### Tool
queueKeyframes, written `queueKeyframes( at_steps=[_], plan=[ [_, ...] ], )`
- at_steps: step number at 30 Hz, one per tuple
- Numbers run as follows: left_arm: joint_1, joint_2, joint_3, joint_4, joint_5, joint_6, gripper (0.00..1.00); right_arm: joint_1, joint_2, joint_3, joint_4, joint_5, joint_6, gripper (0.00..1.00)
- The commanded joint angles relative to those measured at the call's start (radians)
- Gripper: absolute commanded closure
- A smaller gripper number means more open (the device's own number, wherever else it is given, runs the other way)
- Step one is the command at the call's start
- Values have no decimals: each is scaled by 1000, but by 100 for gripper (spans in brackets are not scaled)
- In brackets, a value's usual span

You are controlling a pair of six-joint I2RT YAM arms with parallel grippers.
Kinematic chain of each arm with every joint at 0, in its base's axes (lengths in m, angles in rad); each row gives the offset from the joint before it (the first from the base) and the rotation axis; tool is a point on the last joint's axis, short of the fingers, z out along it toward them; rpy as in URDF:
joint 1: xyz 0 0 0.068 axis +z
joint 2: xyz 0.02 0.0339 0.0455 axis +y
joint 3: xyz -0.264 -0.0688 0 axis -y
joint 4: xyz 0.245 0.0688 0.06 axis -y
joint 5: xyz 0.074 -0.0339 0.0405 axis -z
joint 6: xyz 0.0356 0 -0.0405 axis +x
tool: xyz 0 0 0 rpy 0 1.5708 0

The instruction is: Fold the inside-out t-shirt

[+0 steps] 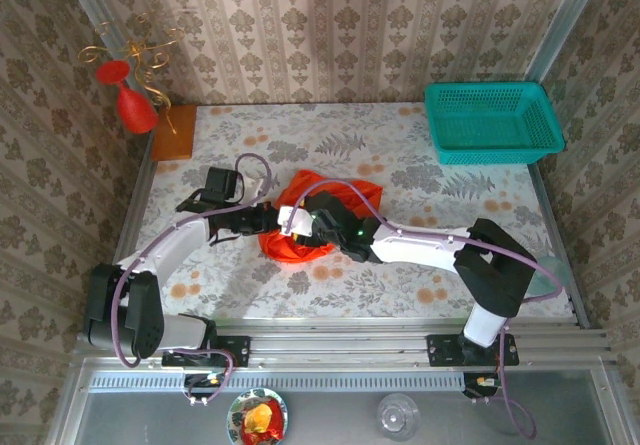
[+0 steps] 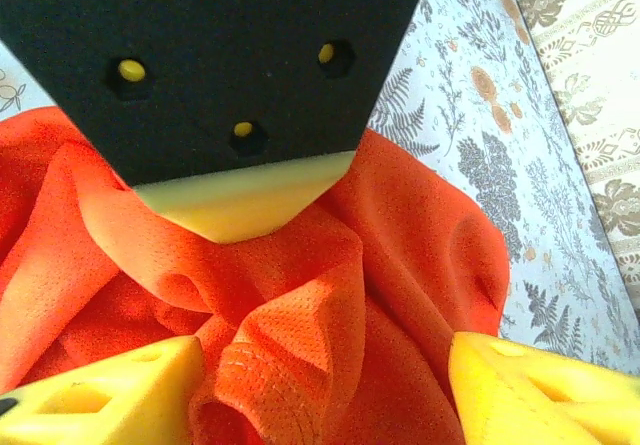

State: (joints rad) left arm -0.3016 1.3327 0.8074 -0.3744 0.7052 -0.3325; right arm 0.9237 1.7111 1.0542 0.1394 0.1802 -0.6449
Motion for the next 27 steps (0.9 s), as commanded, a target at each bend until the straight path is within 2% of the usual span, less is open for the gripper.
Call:
queueKeyframes(
  at_steps=[1, 4, 6, 8, 9, 12, 15, 18, 23, 27],
  plan=[
    [-2, -26, 28, -31, -9, 33, 100, -12, -13, 34, -6, -12, -15, 32],
    [-2, -27, 34, -37, -10, 34, 100, -22, -3, 49, -42, -48, -28, 39],
    [-1, -33, 37, -37, -13, 35, 98, -23, -5, 47, -37, -45, -34, 55],
    [1, -44, 39, -46, -35, 36, 90, -23, -26, 40, -37, -45, -30, 71],
    [4, -55, 38, -52, -54, 36, 84, -24, -45, 30, -34, -45, -25, 79],
    [18, -92, 35, -78, -137, 39, 80, -34, -121, -13, -37, -34, 1, 100],
    [33, -129, 28, -112, -225, 55, 72, -57, -217, -83, -48, -16, 40, 100],
    [64, -152, 2, -104, -240, 51, 65, -97, -313, -169, -70, -23, 103, 100],
    [102, -113, -27, -47, -138, 30, 58, -171, -478, -314, -112, -8, 199, 100],
    [102, -44, -49, 47, -10, -16, 52, -206, -550, -386, -158, 48, 266, 100]
  ],
)
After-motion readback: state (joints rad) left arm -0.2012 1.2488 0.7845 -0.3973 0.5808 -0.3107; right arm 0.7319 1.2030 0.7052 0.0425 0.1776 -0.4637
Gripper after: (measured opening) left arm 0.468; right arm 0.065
